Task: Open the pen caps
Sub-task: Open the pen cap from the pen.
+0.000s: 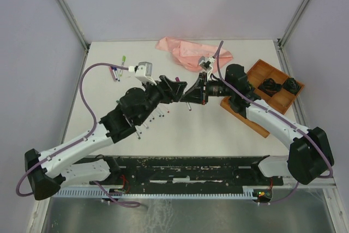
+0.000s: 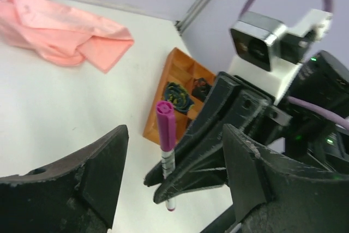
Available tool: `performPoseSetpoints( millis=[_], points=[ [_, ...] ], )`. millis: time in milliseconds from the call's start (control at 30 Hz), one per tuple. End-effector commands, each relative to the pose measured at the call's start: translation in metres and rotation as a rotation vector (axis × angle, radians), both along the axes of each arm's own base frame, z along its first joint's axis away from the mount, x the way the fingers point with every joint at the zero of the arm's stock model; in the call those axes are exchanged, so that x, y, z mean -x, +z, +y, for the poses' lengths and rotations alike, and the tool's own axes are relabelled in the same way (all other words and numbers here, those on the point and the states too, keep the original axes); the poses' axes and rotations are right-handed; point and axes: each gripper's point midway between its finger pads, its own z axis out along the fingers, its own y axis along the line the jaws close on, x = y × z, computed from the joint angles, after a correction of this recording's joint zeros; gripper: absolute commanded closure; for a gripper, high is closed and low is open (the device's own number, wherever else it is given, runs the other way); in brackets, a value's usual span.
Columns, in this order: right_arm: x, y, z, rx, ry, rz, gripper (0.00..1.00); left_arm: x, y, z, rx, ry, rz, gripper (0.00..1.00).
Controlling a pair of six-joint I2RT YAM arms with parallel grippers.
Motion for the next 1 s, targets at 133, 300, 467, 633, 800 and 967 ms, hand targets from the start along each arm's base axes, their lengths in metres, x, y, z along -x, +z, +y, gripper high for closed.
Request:
performPoseSetpoints(
  millis=[133, 300, 467, 633, 800, 967],
  points=[
    [-0.006, 0.026, -0.002, -0.019, -0.032, -0.093, 1.00, -0.022, -0.007, 0.005, -0.002, 0.145, 0.127, 0.47],
    [-0.007, 0.024, -0.002, -0.011, -0.034, -0.093, 1.00, -0.026, -0.008, -0.002, -0.006, 0.138, 0.136, 0.63],
    [-0.007, 0.023, -0.002, -0.006, -0.035, -0.097, 1.00, -0.030, -0.010, -0.001, -0.022, 0.164, 0.136, 0.64],
    [-0.008, 0.021, -0.003, -0.001, -0.039, -0.100, 1.00, -0.034, -0.010, -0.002, -0.036, 0.174, 0.131, 0.71],
    [-0.009, 0.019, -0.003, 0.005, -0.042, -0.103, 1.00, -0.038, -0.009, -0.006, -0.054, 0.172, 0.123, 0.95],
    [-0.011, 0.013, -0.003, 0.022, -0.049, -0.109, 1.00, -0.051, 0.000, 0.008, -0.050, 0.214, 0.082, 0.97]
  ],
)
